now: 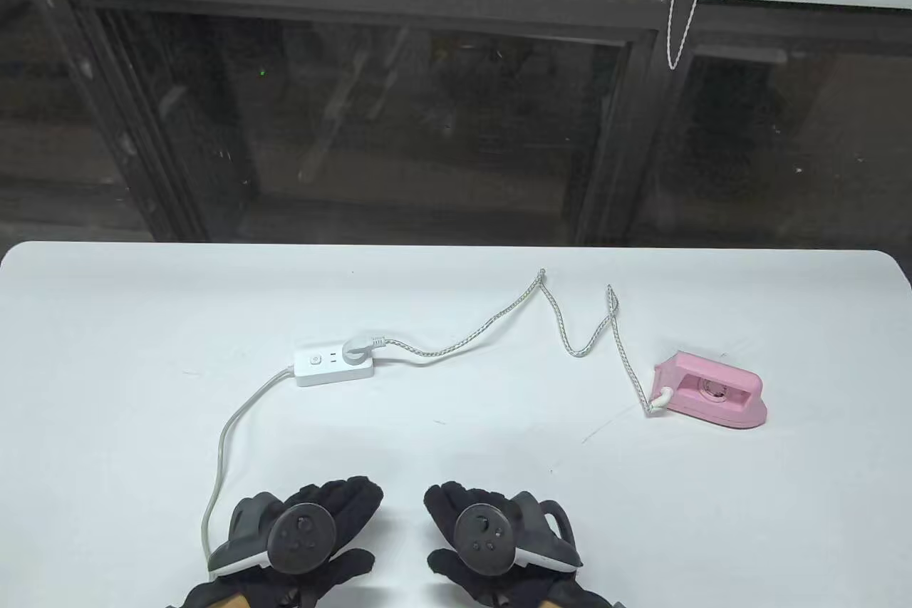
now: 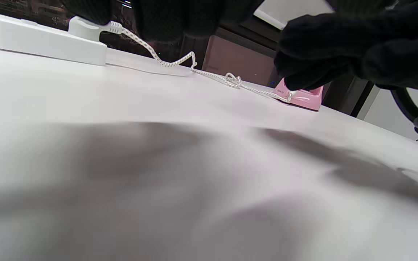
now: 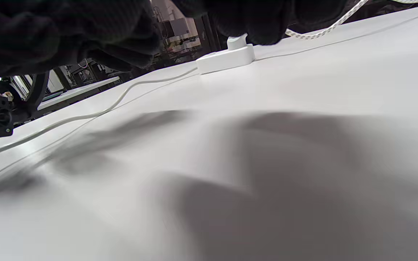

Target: Unplug the electric iron

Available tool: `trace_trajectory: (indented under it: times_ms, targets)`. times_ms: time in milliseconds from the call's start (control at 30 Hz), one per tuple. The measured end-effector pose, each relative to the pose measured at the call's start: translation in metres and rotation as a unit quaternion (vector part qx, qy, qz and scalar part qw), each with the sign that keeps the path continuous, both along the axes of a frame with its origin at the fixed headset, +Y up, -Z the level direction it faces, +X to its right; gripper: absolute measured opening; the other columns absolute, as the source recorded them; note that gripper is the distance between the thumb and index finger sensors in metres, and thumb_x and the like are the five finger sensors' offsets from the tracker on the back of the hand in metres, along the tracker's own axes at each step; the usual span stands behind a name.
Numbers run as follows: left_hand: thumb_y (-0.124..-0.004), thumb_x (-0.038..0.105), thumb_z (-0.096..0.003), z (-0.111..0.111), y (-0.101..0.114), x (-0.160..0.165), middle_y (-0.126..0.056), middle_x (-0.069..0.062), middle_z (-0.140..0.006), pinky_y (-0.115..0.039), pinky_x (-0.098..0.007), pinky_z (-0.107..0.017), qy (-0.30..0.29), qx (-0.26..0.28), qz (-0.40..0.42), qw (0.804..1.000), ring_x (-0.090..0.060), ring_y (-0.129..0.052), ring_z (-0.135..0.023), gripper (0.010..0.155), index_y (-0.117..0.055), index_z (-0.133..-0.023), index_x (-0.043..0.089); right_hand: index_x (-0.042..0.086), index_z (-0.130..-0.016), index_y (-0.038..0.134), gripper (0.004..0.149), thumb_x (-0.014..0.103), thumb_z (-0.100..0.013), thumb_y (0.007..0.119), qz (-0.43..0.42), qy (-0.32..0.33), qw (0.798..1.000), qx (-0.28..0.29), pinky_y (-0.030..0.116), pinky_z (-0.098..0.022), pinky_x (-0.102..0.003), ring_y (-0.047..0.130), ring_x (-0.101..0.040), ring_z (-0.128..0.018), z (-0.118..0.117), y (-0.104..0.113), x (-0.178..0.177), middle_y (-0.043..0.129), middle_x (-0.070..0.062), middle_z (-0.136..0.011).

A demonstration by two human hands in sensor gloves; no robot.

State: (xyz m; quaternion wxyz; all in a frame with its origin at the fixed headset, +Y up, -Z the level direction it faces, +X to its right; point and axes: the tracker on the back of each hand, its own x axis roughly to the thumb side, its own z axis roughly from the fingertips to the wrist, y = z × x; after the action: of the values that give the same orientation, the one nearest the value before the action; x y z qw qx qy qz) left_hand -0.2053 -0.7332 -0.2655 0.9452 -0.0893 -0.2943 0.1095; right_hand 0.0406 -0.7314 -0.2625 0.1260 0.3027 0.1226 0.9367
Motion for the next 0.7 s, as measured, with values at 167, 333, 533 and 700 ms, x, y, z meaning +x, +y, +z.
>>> trace_trajectory:
  times_ms: [167,333,533,700]
  targets:
    - [-0.056,0.067,-0.0370,0.0011,0.0022,-0.0005,-0.050,-0.009,-0.117,-0.052,-0.058,-0.075,-0.002,0.004,0.015,1.000,-0.035,-0.063,-0.105,0.084,-0.041,-0.108,0.024,0.021,-0.112,0.033,0.077,0.050,-0.049,0.068,-0.018,-0.003,1.000,0.003,0.043,-0.076,-0.062,0.049,-0.038,-0.103,-0.0010,0.0016,0.0022,0.036,-0.013,-0.118]
    - [-0.057,0.067,-0.0370,0.0006,0.0028,-0.0006,-0.049,-0.011,-0.117,-0.051,-0.054,-0.076,-0.002,0.005,0.015,1.000,-0.037,-0.062,-0.104,0.085,-0.041,-0.108,0.022,0.021,-0.112,0.032,0.078,0.050,-0.049,0.068,-0.022,0.001,1.000,0.001,0.042,-0.076,-0.062,0.048,-0.038,-0.103,-0.0005,0.0009,0.0017,0.035,-0.013,-0.118]
    - [-0.057,0.067,-0.0370,0.0001,0.0009,0.0016,-0.049,-0.012,-0.117,-0.050,-0.053,-0.076,-0.009,-0.003,0.011,1.000,-0.038,-0.061,-0.104,0.086,-0.041,-0.108,0.022,0.021,-0.112,0.032,0.079,0.051,-0.048,0.069,-0.021,0.008,1.000,-0.003,0.042,-0.076,-0.062,0.049,-0.038,-0.103,-0.0001,-0.0002,0.0014,0.036,-0.013,-0.117]
    - [-0.057,0.067,-0.0370,0.0020,0.0016,0.0036,-0.048,-0.012,-0.117,-0.050,-0.053,-0.076,-0.013,-0.001,0.006,1.000,-0.037,-0.061,-0.104,0.086,-0.040,-0.108,0.022,0.020,-0.112,0.032,0.080,0.052,-0.048,0.068,-0.026,0.017,0.999,-0.015,0.042,-0.076,-0.062,0.049,-0.038,-0.103,0.0011,-0.0016,0.0005,0.036,-0.014,-0.117]
